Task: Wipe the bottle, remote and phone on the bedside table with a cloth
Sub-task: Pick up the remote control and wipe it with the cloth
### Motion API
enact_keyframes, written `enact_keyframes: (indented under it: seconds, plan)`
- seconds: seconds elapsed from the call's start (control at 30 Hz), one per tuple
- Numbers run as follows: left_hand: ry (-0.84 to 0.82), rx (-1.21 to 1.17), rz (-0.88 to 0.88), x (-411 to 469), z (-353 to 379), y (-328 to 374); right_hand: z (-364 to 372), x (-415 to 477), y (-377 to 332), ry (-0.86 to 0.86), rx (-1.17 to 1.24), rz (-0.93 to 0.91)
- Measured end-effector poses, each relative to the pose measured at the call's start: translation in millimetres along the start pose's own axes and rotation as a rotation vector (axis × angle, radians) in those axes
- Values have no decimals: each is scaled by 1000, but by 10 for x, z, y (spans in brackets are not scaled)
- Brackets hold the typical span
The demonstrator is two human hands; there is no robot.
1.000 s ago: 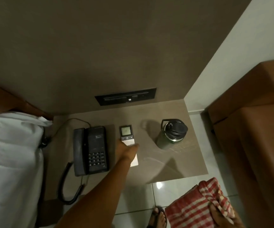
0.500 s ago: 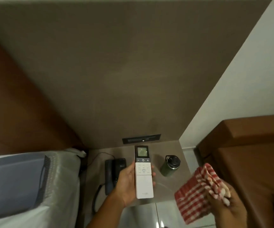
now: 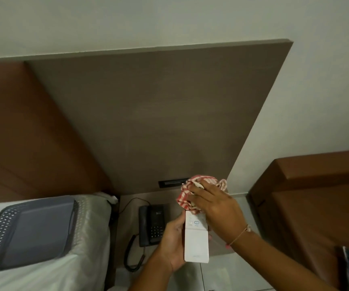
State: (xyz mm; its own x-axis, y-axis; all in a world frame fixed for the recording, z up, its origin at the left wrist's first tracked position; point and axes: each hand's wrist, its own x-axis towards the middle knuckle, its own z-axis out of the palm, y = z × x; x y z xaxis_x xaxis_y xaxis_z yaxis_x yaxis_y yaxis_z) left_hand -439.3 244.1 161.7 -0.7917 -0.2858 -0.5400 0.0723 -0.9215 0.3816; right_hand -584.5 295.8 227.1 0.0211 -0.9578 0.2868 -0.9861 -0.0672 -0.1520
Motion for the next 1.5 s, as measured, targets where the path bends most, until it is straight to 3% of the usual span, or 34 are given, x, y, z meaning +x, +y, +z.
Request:
enact_keyframes:
  seconds: [0.23, 0.47, 0.73, 0.83, 1.03, 1.2, 1.3, 1.5]
  plan:
    - [46, -12, 10, -51, -95, -85, -232, -373, 300, -86, -112, -161]
    - [71, 3, 58, -36, 22, -27, -477, -97, 412, 120, 57, 61]
    - [76, 59, 107, 17, 52, 140, -268, 214, -96, -163, 106, -7]
    - [102, 7, 86, 41, -29, 159, -282, -67, -186, -184, 129, -8]
    - [110, -35, 94, 120, -136, 213, -342, -645, -402, -279, 198, -193]
    - [79, -14, 96, 103, -116, 263, -675, -225, -174, -108, 293, 120]
    - [38, 23, 101, 108, -54, 232, -689, 179, -22, -15, 200, 213]
    - [8, 47, 163, 73, -38, 290, -221, 331, -588, -237, 97, 226]
